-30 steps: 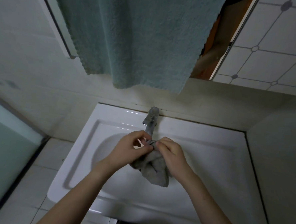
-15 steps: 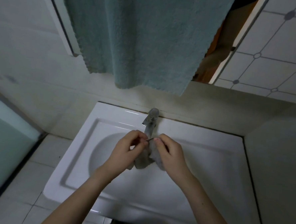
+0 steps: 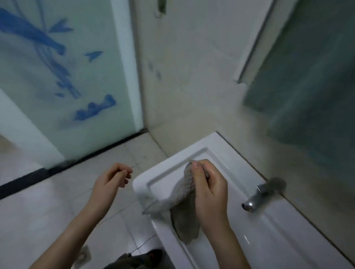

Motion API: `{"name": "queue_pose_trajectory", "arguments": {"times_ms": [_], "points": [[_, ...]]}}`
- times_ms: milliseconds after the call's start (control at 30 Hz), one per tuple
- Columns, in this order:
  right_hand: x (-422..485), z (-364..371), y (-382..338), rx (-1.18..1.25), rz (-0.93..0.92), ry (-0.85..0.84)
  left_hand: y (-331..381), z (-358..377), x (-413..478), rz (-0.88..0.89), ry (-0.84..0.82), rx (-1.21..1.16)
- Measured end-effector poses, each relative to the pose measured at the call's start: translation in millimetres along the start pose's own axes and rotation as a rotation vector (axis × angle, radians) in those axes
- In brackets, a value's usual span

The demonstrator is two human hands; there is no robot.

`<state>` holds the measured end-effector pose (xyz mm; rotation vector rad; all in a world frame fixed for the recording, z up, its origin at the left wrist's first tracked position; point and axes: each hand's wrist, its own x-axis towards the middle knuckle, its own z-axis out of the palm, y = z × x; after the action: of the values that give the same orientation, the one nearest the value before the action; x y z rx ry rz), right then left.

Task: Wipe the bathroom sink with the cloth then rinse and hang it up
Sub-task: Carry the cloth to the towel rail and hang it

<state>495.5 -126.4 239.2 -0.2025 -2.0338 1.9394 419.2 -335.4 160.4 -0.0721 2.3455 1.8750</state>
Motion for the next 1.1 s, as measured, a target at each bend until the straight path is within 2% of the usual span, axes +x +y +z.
{"name": "queue_pose_trajectory", "arguments": {"times_ms": [100,233,367,500,700,933,1100], "points": [[9,41,-19,0.091,-0.057,-0.125,-18,-56,-19,-0.032,0.233,-0.031],[23,90,-15,0.112,-0.139,-0.2,-47,-115,-55,-0.113,0.477,-0.028],[31,130,13,0.059,-0.064,-0.264,-74,-149,-89,-0.213,0.636,-0.065],[32,170,48,-0.059,0.045,-0.315,-102,-175,-102,-0.3,0.717,-0.112],[38,240,78,-0.074,0.207,-0.267,-141,-239,-77,-0.383,0.691,-0.109],[94,312,97,-0.131,0.218,-0.132,-153,-341,21,-0.362,0.594,-0.033],[149,322,97,-0.175,0.198,-0.001,-136,-361,119,-0.316,0.464,0.006]]}}
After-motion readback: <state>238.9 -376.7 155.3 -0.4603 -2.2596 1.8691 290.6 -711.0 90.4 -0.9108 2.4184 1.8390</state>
